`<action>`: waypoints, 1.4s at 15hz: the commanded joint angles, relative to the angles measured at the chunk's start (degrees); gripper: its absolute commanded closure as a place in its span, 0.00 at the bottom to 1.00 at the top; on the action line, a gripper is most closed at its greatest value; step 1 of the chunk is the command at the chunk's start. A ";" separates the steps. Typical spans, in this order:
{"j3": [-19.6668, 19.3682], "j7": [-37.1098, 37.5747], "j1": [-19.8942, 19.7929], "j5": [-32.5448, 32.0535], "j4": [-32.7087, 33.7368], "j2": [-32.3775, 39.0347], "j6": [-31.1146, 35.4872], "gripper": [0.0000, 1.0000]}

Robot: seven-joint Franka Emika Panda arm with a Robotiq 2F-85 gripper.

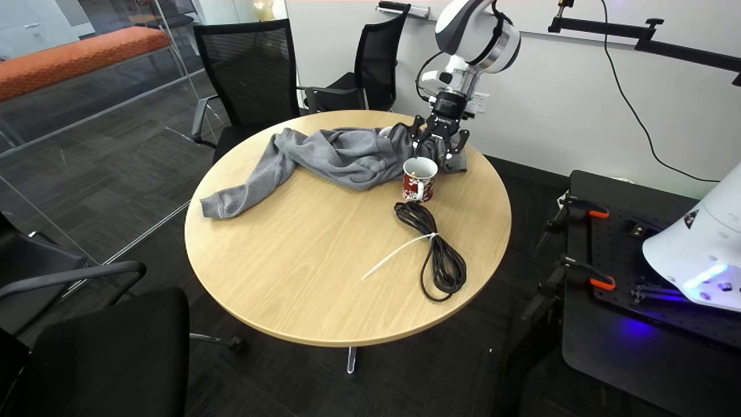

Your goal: Pick up the pen from the cup and put it on the table

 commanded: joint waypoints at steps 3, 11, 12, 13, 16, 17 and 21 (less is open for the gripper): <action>1.13 2.25 -0.73 -2.18 3.79 2.57 0.89 0.47; 1.31 4.48 -0.24 -4.49 6.10 4.03 2.78 0.44; 1.48 5.01 -0.25 -5.00 6.29 4.19 3.00 0.46; 1.64 5.80 -0.22 -5.60 6.49 4.43 3.27 0.48; 2.34 7.31 -0.45 -7.03 6.81 5.05 3.59 0.51; 2.61 7.49 -0.61 -7.29 6.80 5.17 3.52 0.50; 3.19 7.94 -0.88 -7.48 6.66 5.78 3.58 0.50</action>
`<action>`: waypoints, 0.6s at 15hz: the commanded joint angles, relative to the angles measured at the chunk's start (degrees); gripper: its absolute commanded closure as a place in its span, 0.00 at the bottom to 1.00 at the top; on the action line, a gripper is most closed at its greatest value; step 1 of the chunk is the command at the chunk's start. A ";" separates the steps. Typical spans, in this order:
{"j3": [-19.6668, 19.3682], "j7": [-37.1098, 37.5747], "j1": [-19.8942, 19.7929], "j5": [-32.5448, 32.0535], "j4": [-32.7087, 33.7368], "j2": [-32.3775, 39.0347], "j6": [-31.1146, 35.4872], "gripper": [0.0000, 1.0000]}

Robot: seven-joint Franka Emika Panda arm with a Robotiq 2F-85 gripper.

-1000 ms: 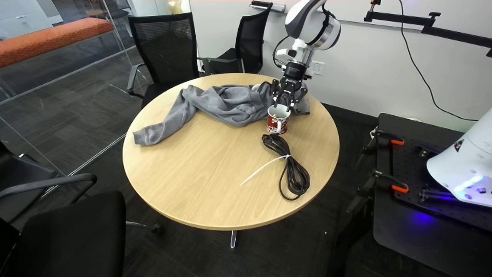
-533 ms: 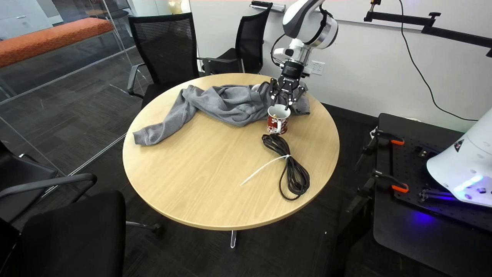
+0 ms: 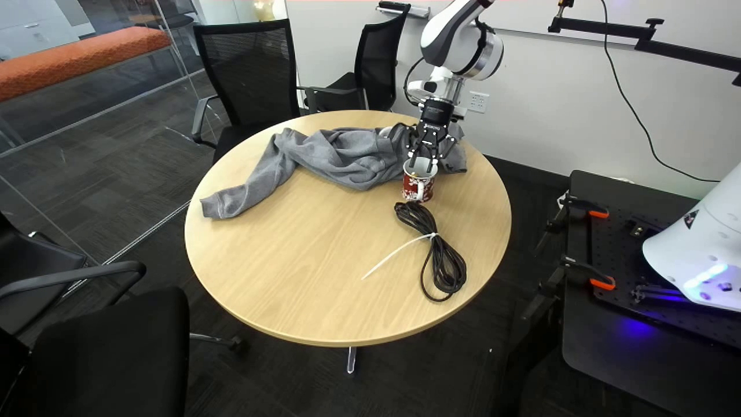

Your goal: Pick up the pen from the cup and put it on the table

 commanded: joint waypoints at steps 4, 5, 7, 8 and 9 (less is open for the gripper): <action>1.57 1.96 -1.01 -1.47 1.31 1.50 1.19 0.52; 1.61 1.98 -1.01 -1.46 1.39 1.64 1.19 0.54; 1.69 2.04 -1.04 -1.42 1.63 1.86 1.12 0.55; 1.72 2.12 -1.04 -1.44 1.80 1.95 1.06 0.56; 1.75 2.17 -1.04 -1.47 2.00 2.07 1.01 0.57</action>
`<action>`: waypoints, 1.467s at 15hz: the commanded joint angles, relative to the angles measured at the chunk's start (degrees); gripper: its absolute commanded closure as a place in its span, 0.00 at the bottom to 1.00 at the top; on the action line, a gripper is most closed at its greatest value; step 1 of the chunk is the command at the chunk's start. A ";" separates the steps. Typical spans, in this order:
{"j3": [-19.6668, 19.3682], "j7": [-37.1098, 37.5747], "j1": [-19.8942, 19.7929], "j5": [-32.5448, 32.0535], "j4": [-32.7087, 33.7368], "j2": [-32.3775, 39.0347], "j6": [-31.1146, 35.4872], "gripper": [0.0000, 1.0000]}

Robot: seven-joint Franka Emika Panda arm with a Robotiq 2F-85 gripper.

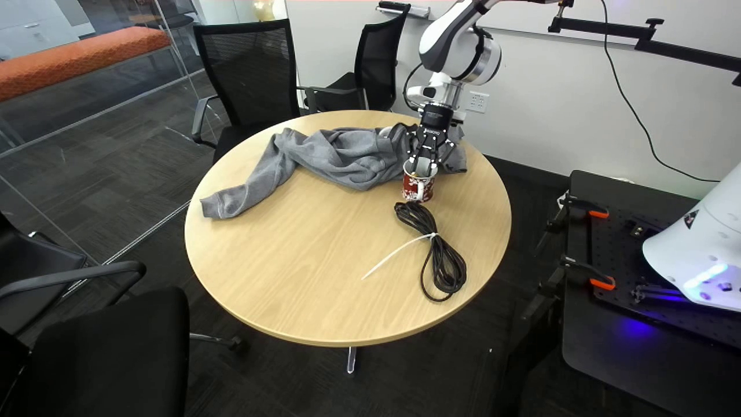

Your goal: Pick up the pen from the cup and put it on the table

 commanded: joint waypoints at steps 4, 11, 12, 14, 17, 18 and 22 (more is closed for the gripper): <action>1.70 2.39 -0.93 -1.58 2.66 1.42 0.65 0.55; 2.11 2.83 -1.23 -1.44 3.55 2.19 0.40 0.98; 2.10 3.14 -1.35 -1.28 3.20 1.79 0.45 0.96; 2.15 2.75 -1.84 -0.73 2.06 0.42 0.42 0.96; 2.32 1.91 -3.10 0.42 -0.27 -2.88 -0.42 0.96; 2.15 2.19 -3.32 0.21 -0.93 -4.12 -1.06 0.96; 2.23 0.33 -4.41 0.94 -4.06 -9.90 -3.77 0.96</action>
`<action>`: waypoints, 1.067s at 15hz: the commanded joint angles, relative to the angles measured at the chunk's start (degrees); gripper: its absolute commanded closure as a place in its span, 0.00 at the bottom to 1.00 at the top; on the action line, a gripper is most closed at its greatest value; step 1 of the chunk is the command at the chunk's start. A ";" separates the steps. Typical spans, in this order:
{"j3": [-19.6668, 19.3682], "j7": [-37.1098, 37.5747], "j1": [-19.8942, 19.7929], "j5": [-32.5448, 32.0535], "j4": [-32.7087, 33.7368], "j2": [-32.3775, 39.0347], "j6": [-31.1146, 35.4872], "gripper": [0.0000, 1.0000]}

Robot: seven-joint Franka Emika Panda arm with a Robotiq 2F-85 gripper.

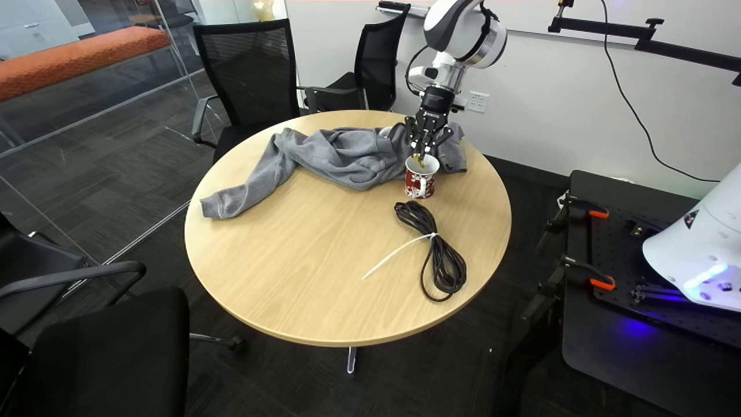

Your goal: Pick up the pen from the cup and put it on the table

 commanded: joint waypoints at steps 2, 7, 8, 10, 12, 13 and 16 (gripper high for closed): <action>1.09 -1.92 -1.90 1.86 -6.28 -9.93 -4.44 0.96; 0.14 -0.54 1.10 3.03 -11.25 -17.88 -4.71 0.96; 0.15 0.56 2.10 3.34 -12.38 -19.19 -3.04 0.96; 0.54 2.98 4.47 3.56 -14.12 -21.22 0.62 0.96; 1.36 5.74 7.08 3.53 -15.16 -22.31 4.64 0.96; 1.94 7.27 8.42 3.18 -15.52 -22.58 6.87 0.96; 3.94 13.29 11.30 3.85 -15.08 -21.96 11.35 0.96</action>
